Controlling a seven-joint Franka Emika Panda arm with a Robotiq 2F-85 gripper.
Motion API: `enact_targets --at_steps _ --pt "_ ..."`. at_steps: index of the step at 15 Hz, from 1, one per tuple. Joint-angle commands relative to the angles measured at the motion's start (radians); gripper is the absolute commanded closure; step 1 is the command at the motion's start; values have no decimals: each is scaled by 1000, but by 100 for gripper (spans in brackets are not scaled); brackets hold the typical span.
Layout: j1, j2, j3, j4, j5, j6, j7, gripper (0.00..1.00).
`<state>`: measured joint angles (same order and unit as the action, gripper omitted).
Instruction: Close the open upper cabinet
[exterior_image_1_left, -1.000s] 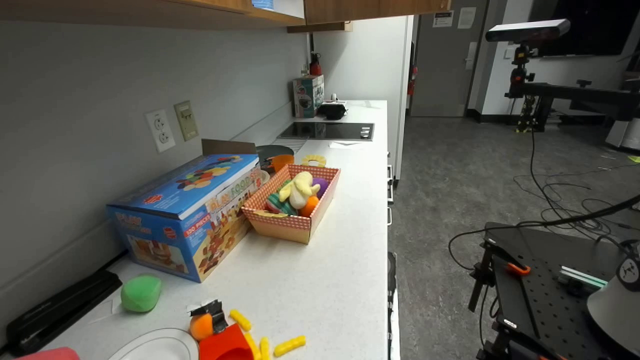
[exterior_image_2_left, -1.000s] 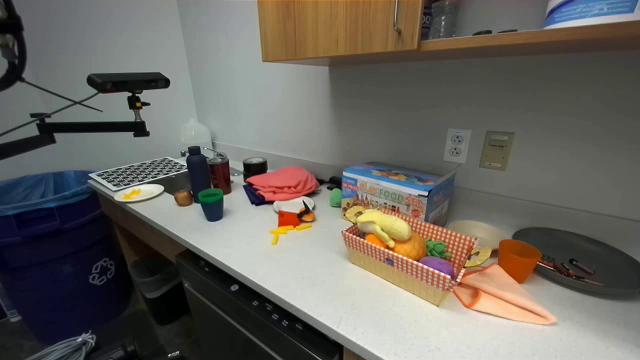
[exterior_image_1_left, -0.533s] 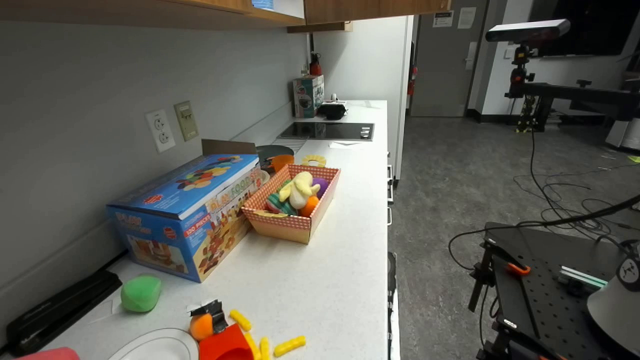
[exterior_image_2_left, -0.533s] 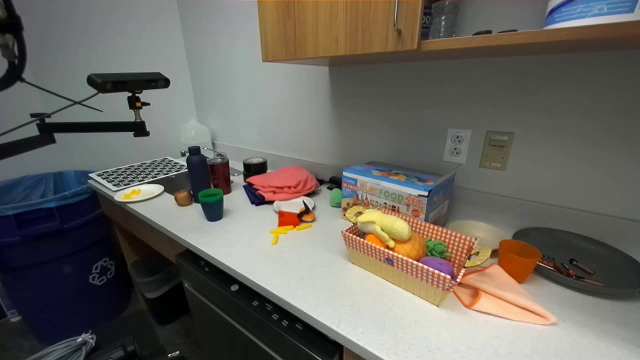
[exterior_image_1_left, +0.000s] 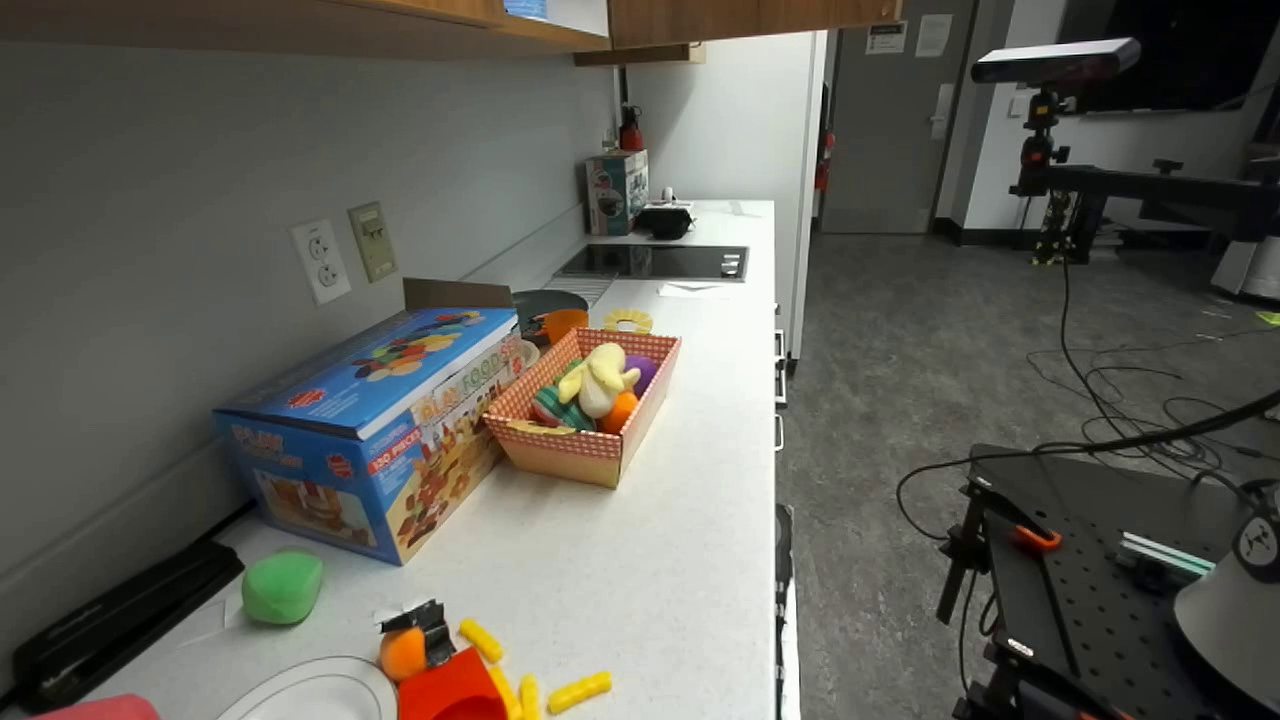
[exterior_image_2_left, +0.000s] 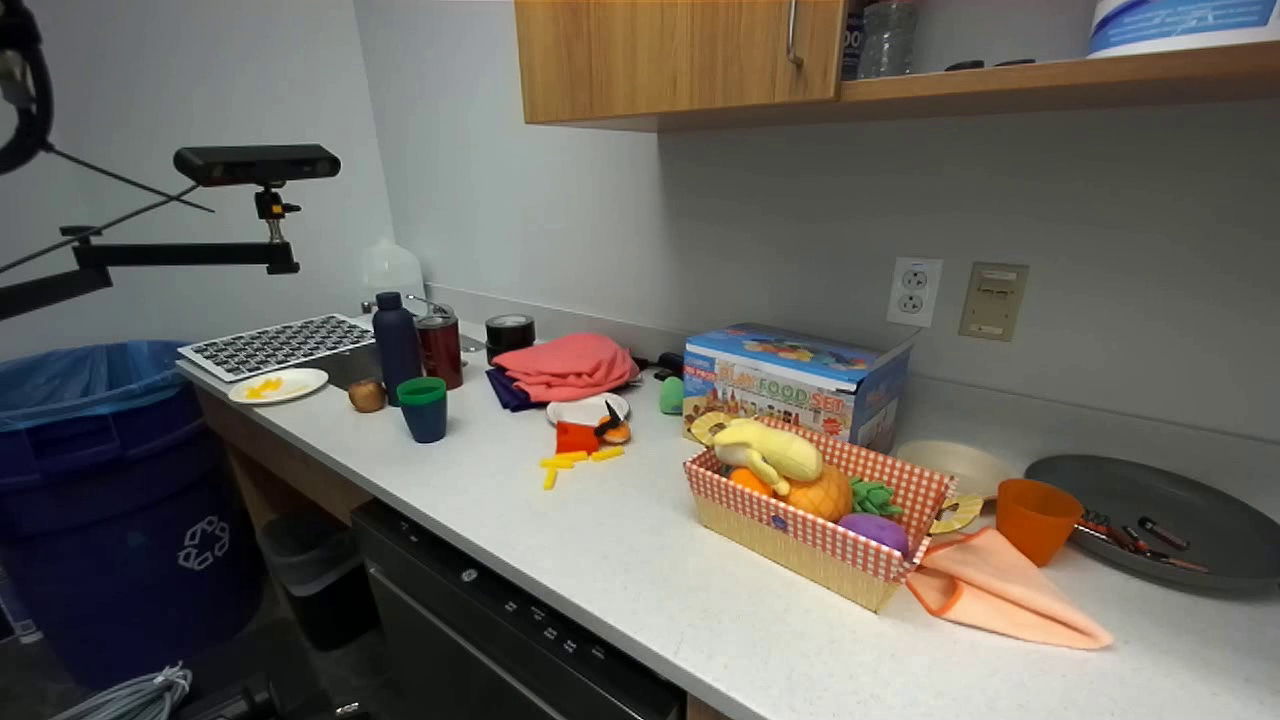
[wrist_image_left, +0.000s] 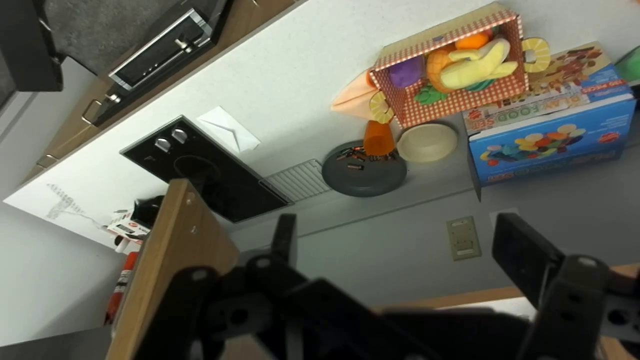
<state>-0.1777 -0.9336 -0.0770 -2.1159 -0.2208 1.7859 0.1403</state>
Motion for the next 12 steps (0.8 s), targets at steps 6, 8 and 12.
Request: enact_targets --at_steps 6,8,12 --pt "-86 18 -46 80 -65 109 21 0" --pt "-96 26 -52 87 -66 124 25 0" --pt "-97 34 -51 89 -66 127 29 0"
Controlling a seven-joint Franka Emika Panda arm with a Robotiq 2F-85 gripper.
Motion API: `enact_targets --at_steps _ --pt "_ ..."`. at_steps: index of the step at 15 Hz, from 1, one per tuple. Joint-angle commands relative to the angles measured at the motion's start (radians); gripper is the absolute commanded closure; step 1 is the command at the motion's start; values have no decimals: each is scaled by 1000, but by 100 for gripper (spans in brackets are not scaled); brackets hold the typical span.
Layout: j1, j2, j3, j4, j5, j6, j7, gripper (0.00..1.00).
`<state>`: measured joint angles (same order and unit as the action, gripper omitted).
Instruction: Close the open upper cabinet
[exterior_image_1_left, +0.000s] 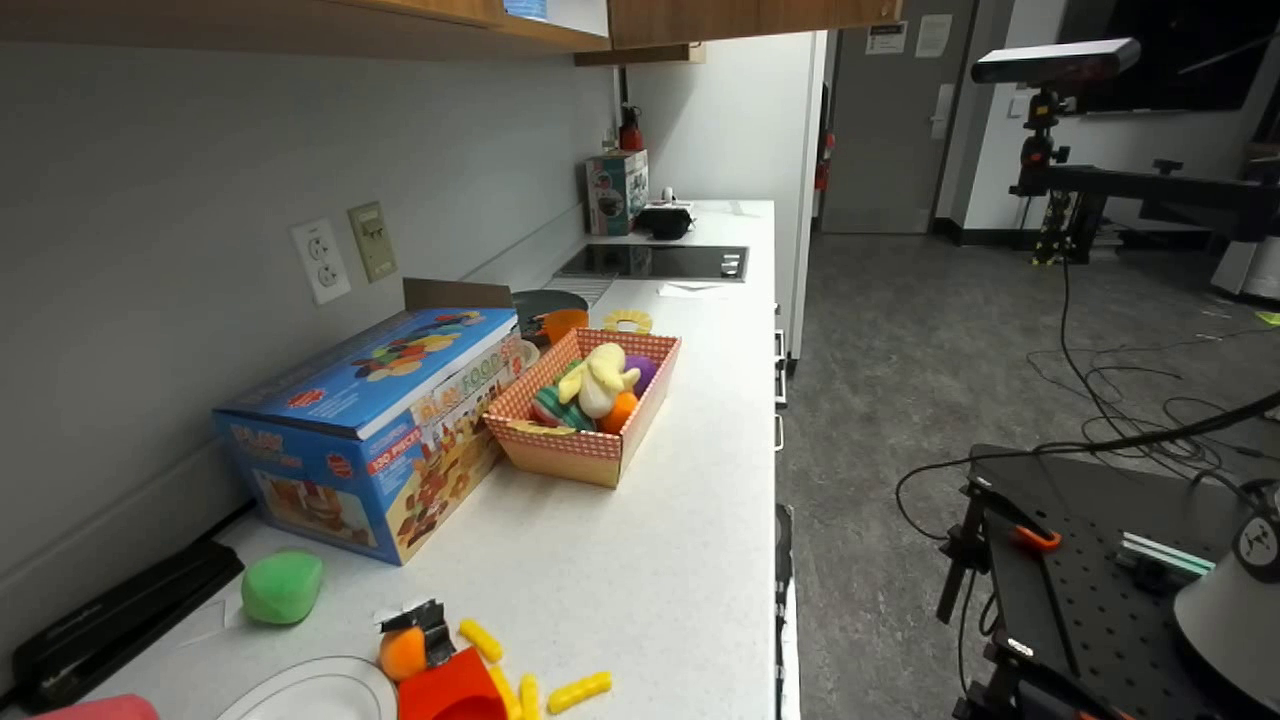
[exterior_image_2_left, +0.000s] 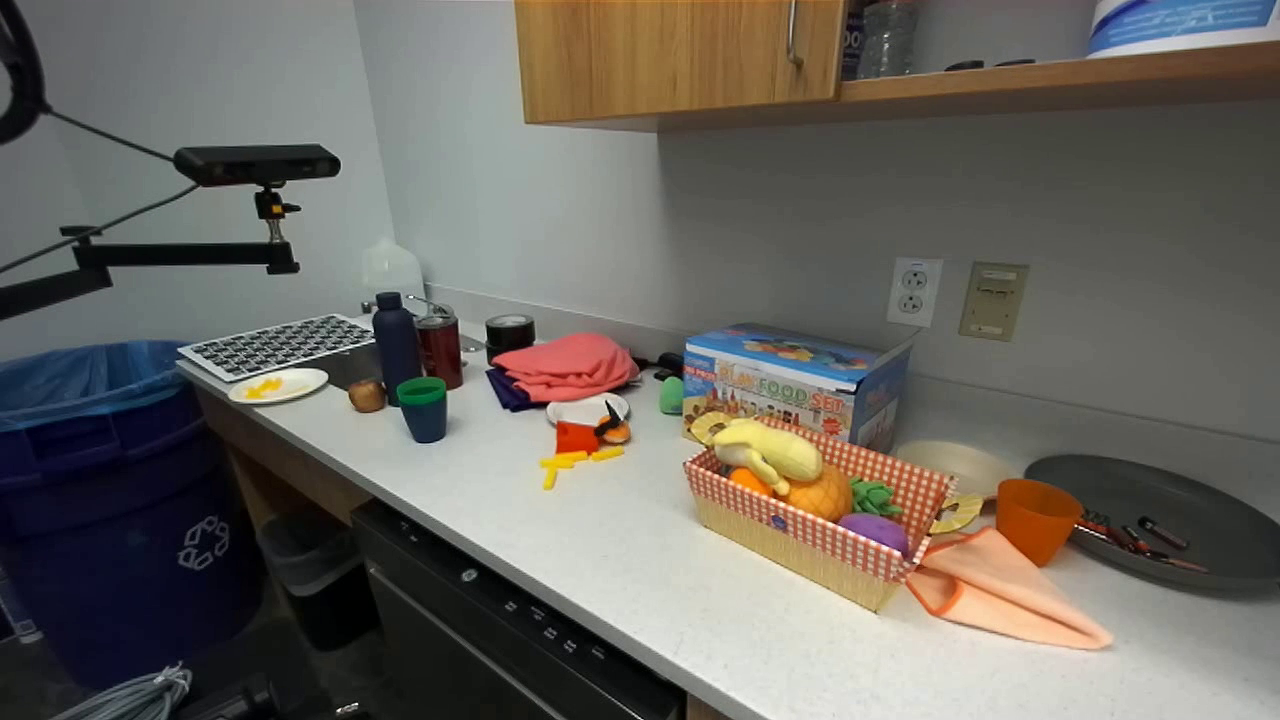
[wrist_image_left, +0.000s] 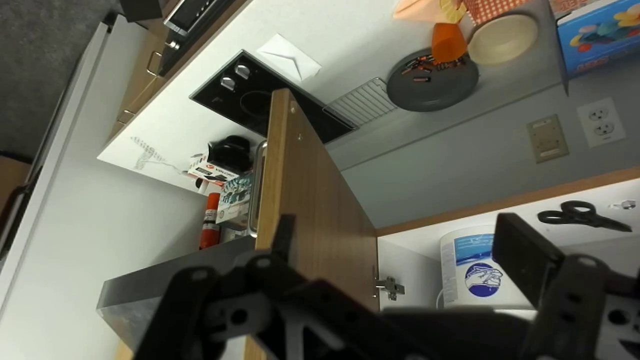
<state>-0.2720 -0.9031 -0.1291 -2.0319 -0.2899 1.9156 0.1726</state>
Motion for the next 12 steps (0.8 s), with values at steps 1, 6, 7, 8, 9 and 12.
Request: enact_targets --at_steps 1,6,7,8,9,12 --pt "-4 22 -11 22 6 8 0 0" --pt "-10 145 -99 91 5 130 -27 0" --pt "-14 172 -115 100 3 155 -34 0" --pt "-24 202 -131 109 -8 192 -40 0" --pt "-23 230 -147 123 -2 216 -52 0" --pt "-33 222 -146 89 22 240 -56 0"
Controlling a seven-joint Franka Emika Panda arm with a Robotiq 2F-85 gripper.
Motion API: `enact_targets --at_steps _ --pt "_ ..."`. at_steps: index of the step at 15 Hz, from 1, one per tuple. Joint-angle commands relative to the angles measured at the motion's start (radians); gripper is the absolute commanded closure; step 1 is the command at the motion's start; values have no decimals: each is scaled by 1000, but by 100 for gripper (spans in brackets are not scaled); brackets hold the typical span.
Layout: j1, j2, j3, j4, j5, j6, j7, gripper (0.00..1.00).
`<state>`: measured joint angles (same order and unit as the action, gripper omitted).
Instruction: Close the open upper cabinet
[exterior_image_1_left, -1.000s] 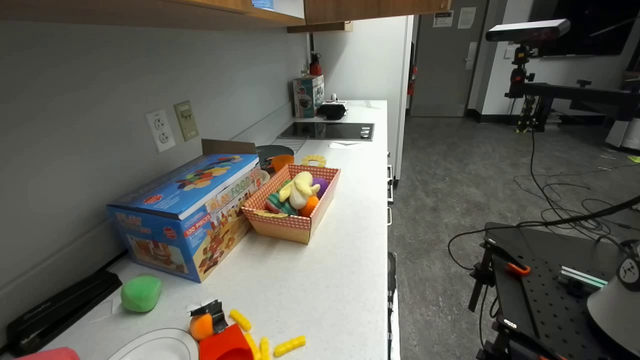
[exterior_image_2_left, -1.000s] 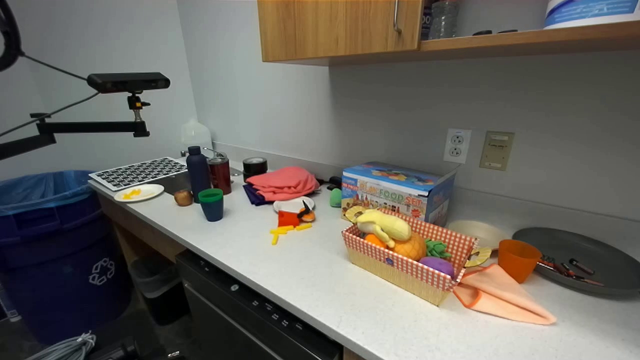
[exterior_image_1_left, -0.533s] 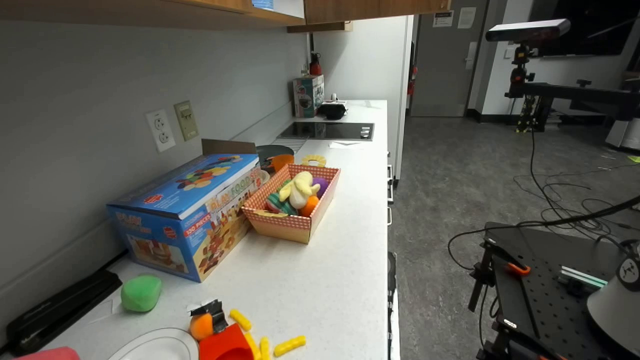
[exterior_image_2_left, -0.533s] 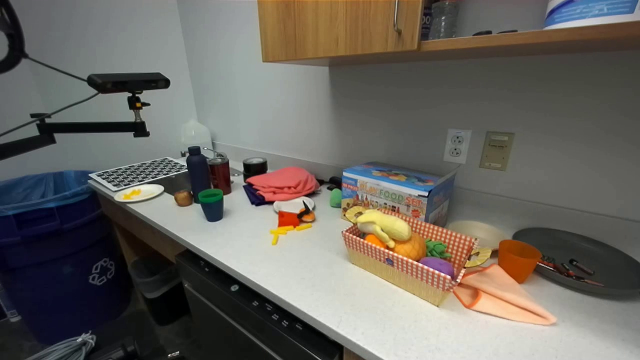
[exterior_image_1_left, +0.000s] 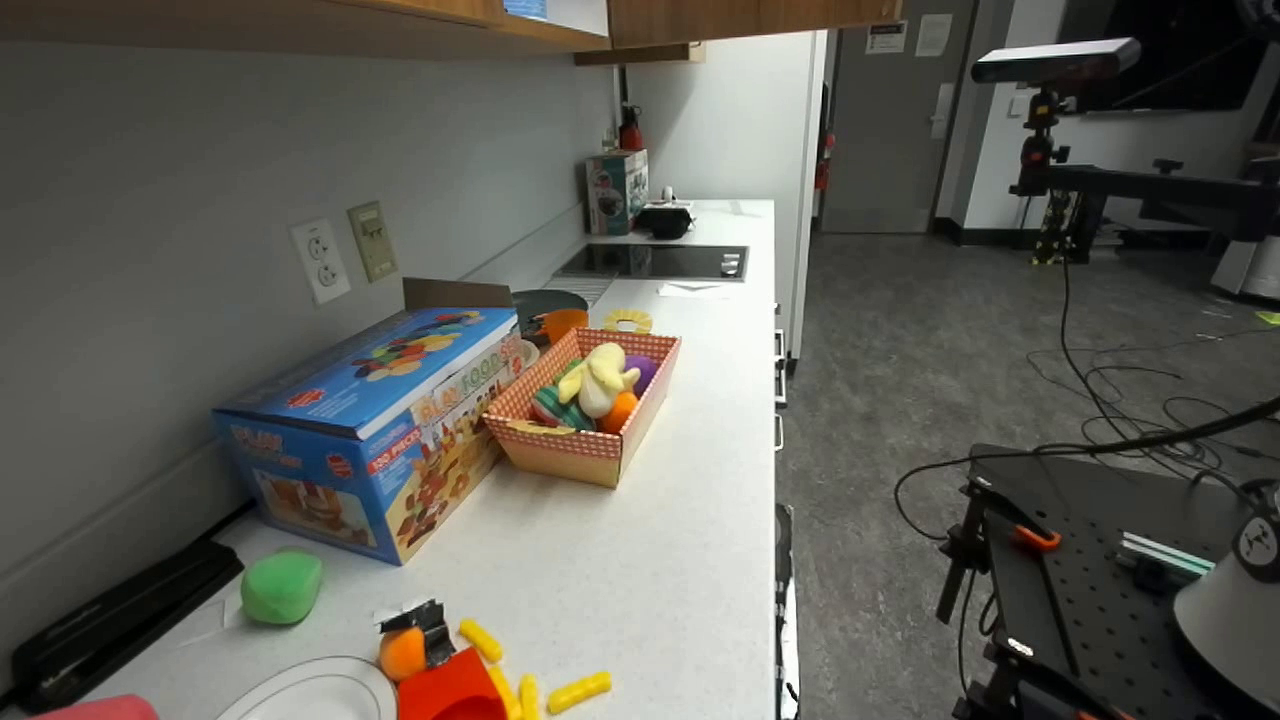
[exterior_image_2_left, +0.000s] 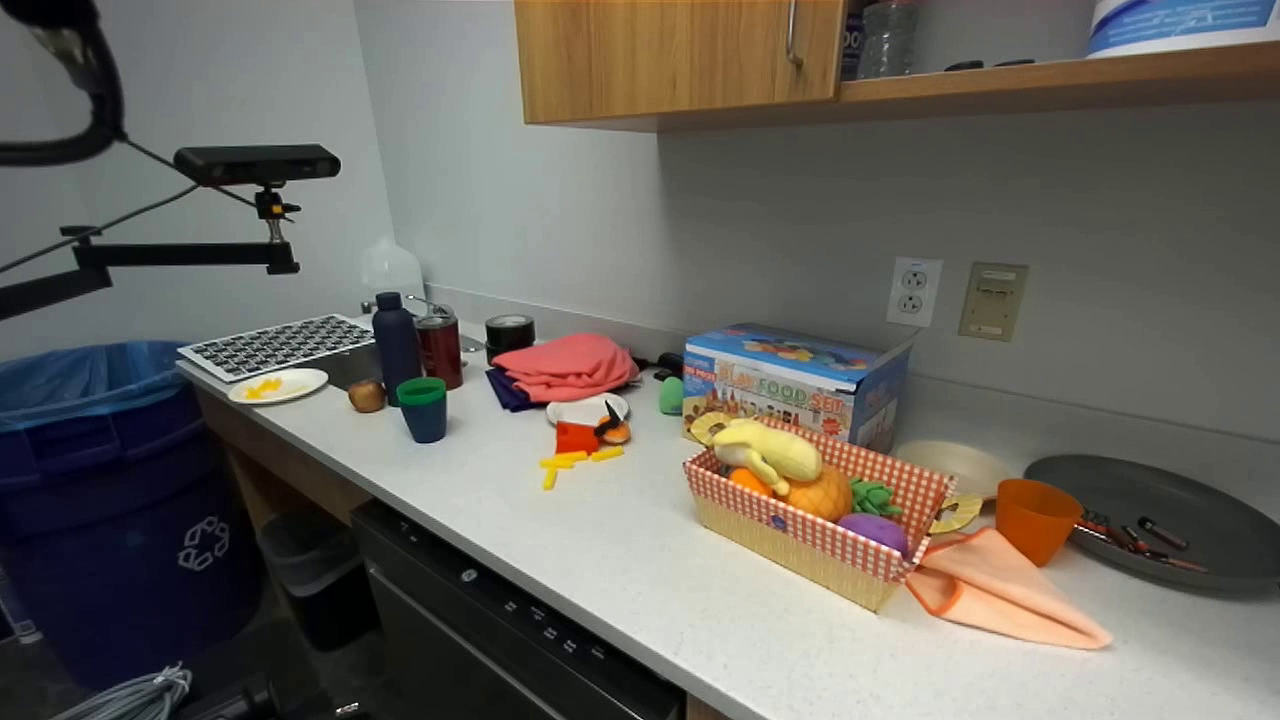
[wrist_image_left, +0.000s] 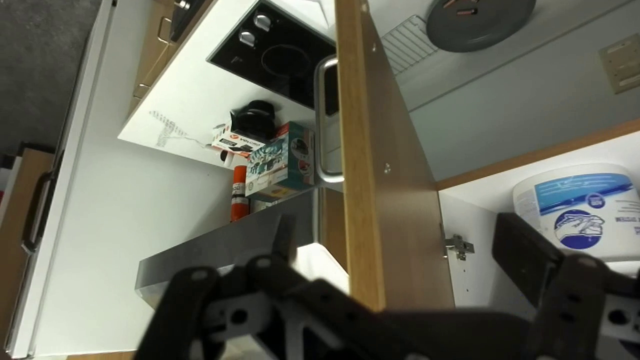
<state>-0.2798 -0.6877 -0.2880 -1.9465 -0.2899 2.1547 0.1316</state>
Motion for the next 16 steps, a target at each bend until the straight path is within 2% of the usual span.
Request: enact_targets --at_steps 1,4,11,16 --pt "-26 32 4 15 22 18 -26 0" --pt "-26 66 -1 39 22 27 -30 0" --pt "-10 170 -42 74 46 160 -58 0" --pt "6 193 -57 80 116 166 -122 0"
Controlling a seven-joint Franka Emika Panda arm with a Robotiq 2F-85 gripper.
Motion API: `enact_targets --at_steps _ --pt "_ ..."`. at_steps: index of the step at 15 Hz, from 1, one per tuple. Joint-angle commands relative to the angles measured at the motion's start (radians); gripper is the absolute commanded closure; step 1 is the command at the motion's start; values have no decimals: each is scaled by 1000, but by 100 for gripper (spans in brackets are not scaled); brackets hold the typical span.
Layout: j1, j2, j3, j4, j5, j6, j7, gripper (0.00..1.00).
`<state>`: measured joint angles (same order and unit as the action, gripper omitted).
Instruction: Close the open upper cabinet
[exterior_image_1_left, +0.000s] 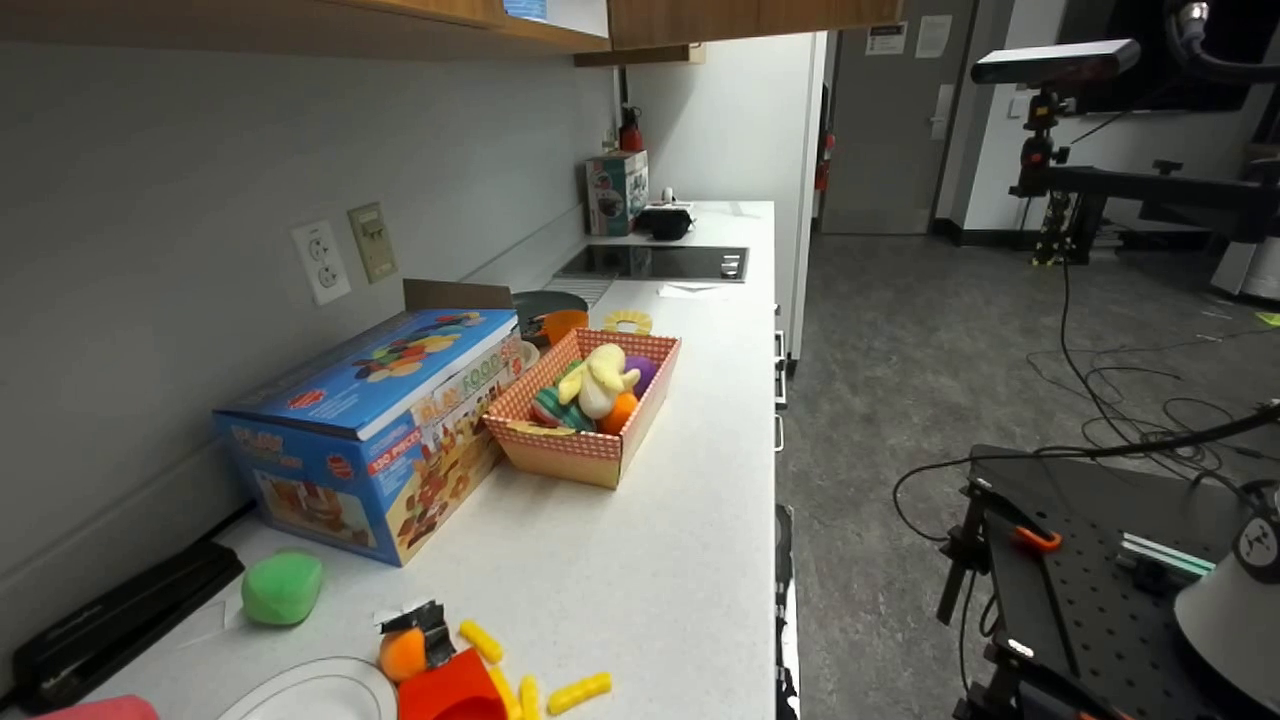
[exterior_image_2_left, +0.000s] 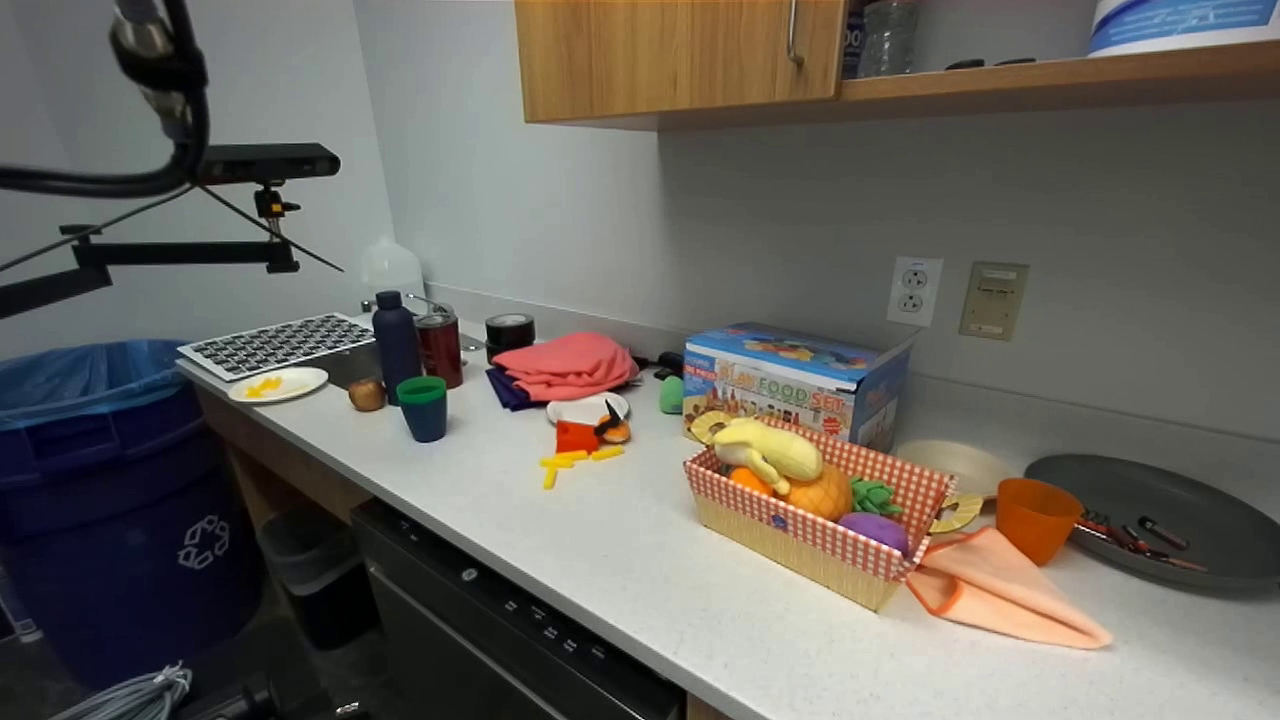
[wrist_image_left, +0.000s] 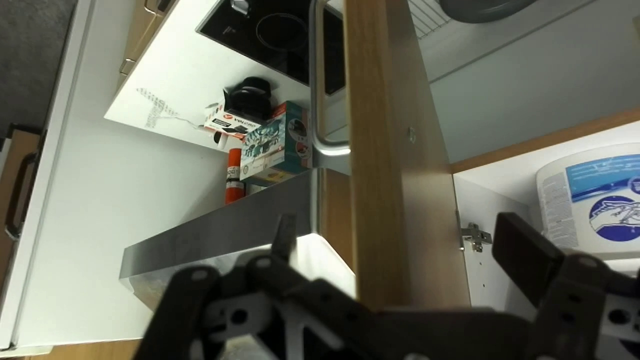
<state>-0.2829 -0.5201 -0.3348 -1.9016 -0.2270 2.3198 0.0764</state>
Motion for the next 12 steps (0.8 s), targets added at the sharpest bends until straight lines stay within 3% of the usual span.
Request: enact_targets --at_steps 1,5,12 --pt "15 19 -9 32 66 -2 -83 0" --pt "60 -20 -8 37 152 -43 -169 0" --pt "128 -28 0 3 244 -10 -224 0"
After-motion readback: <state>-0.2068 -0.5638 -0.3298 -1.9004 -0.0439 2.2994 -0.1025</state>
